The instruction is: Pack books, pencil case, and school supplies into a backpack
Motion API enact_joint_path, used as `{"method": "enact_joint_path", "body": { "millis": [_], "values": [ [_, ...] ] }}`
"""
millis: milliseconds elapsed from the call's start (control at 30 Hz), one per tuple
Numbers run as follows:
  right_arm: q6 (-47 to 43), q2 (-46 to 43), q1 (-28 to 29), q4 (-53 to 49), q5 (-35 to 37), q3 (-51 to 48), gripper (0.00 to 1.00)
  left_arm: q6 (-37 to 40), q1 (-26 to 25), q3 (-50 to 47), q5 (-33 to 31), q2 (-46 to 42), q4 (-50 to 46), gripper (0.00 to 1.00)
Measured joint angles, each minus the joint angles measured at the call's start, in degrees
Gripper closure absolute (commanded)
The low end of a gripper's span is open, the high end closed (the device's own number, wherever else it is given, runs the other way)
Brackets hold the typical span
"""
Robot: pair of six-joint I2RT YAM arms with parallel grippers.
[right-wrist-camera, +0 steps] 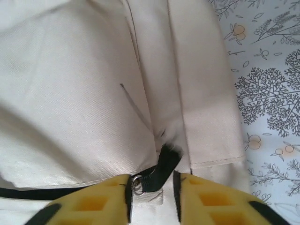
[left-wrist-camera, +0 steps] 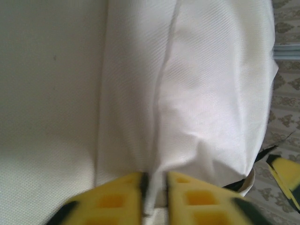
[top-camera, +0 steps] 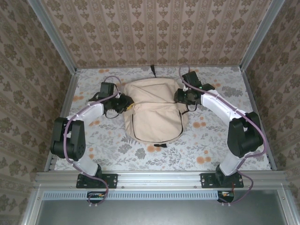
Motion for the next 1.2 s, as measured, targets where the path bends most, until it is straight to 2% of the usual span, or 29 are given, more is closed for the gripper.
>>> {"method": "enact_joint_path", "body": {
  "millis": [67, 133, 267, 367, 433, 633, 800, 900, 1067, 1200],
  "values": [
    [-0.55, -2.32, -0.13, -0.7, -0.11, 0.0, 0.29, 1.64, 1.05, 0.74, -1.42, -1.33, -2.21, 0.45],
    [-1.42, -5.11, -0.13, -1.42, 0.55, 0.0, 0.18, 3.15, 2.23, 1.05, -2.95, -3.65, -5.22, 0.38],
    [-4.09, -13.68, -0.42, -0.96, 4.94, -1.27, 0.03, 6.56, 5.31, 1.77, -6.4, -9.92, -11.02, 0.21],
    [-6.32, -21.07, -1.55, 1.05, 9.81, -4.46, 0.0, 9.46, 8.72, 2.03, -9.6, -14.73, -14.27, 0.06],
    [-7.43, -24.94, -3.1, 2.75, 13.22, -6.99, 0.0, 11.06, 10.93, 1.95, -11.91, -17.22, -15.5, 0.0],
    [-7.93, -29.77, -9.86, 8.9, 25.27, -17.62, 0.01, 16.63, 13.64, -2.89, -23.8, -24.76, -15.02, 0.0],
    [-7.76, -29.86, -15.02, 17.92, 31.23, -30.01, 0.0, 20.59, 15.21, -11.72, -35.01, -28.87, -8.33, 0.0],
    [-8.24, -29.42, -16.09, 22.77, 32.61, -36.06, 0.0, 23.37, 15.56, -17.49, -40.44, -29.79, -2.69, 0.0],
    [-10.93, -24.39, -16.46, 31.69, 32.98, -40.11, 0.01, 29.16, 15.56, -24.52, -48.65, -30.47, 4.92, 0.0],
    [-13.73, -21.66, -16.44, 40.17, 32.2, -44.28, 0.0, 34.25, 15.56, -29.0, -51.84, -30.47, 13.2, 0.0]
  ]
}}
